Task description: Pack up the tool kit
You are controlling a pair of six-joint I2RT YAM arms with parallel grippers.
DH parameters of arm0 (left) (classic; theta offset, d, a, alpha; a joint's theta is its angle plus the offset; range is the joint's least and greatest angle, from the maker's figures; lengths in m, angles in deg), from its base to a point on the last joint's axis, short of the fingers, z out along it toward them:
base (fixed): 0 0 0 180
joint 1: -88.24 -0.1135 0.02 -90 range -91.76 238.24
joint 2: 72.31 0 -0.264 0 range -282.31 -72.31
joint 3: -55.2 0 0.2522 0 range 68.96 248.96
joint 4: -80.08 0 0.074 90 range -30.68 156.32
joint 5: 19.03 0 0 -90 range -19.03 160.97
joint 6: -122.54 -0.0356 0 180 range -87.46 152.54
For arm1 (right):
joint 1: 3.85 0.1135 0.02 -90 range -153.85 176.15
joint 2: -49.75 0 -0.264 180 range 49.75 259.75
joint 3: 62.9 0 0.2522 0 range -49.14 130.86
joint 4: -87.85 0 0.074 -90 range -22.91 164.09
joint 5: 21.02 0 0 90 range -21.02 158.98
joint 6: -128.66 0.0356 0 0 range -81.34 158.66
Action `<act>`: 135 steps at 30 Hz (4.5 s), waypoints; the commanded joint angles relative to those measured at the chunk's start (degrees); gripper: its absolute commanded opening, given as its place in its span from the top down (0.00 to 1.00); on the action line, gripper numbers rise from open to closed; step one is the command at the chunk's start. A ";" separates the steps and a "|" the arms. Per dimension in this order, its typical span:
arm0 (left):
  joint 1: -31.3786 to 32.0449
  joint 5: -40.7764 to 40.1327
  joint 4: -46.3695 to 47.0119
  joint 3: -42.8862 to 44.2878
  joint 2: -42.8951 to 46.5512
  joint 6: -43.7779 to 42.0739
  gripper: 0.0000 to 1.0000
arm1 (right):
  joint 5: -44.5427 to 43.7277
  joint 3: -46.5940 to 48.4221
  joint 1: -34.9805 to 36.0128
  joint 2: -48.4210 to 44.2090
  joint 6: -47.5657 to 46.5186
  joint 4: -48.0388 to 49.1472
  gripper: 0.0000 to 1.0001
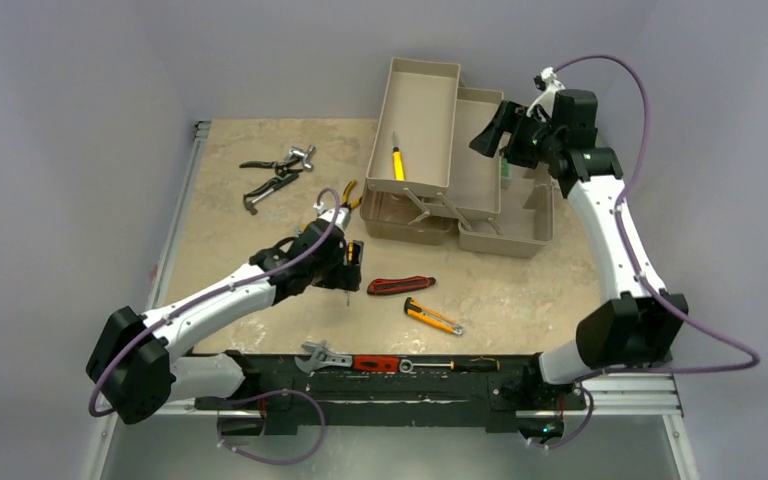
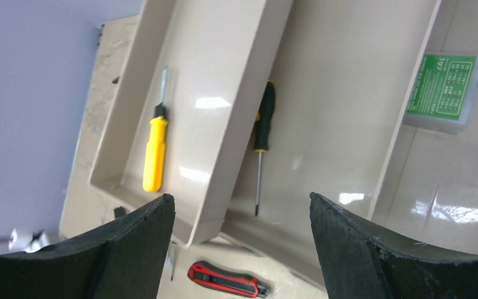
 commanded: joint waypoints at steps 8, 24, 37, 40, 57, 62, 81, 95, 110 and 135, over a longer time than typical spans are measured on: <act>-9.26 1.77 -1.16 7.28 -11.06 4.37 0.32 | 3.35 -13.26 0.06 -15.23 -0.45 6.42 0.22; -11.73 -4.14 -2.68 18.33 -23.83 10.36 0.49 | 3.49 -16.26 0.12 -18.68 -1.84 5.46 0.23; -16.97 -0.12 -5.00 24.13 -35.38 13.36 0.60 | 4.69 -28.14 0.06 -35.85 0.47 10.38 0.24; -17.69 0.16 -6.28 25.38 -37.52 14.48 0.61 | 2.78 -31.66 0.07 -41.26 1.14 9.68 0.24; -18.79 0.09 -9.51 18.45 -23.41 12.88 1.00 | -8.68 -47.44 0.13 -62.49 0.98 5.70 0.21; -18.73 5.69 -9.34 14.68 -12.72 8.49 1.00 | -7.37 -50.11 0.06 -63.93 0.57 6.11 0.21; -18.41 20.32 -7.99 47.72 -8.62 2.06 1.00 | -7.15 -65.48 0.11 -66.15 9.05 13.31 0.01; -18.59 27.61 -2.67 89.89 -46.07 7.28 1.00 | -8.05 -63.98 0.11 -68.12 7.83 11.42 0.01; -18.58 28.96 -1.22 91.22 -50.20 9.49 0.20 | -5.25 -62.92 0.13 -64.21 5.52 11.19 0.02; -18.50 19.62 -1.13 32.21 0.65 4.46 0.02 | -6.88 -56.34 26.96 -33.44 -4.98 15.60 0.11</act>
